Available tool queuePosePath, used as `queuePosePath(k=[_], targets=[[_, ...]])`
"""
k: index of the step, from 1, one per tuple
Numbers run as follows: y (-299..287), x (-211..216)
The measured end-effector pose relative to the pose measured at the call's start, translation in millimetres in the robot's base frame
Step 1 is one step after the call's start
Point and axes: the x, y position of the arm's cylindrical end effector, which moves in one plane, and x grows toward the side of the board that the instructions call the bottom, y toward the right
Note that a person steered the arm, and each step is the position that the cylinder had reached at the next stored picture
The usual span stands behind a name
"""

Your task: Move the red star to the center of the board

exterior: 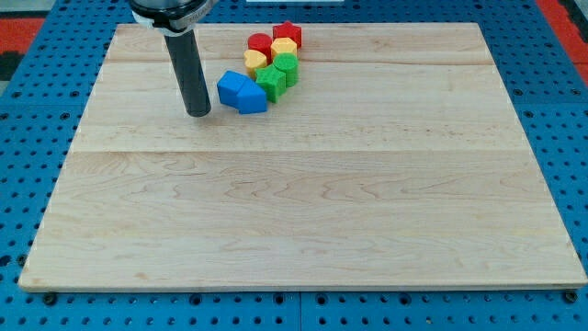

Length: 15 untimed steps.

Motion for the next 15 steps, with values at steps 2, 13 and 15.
queuePosePath(k=[2, 13, 15], targets=[[-7.0, -8.6], [198.3, -168.4], [235.4, -136.3]])
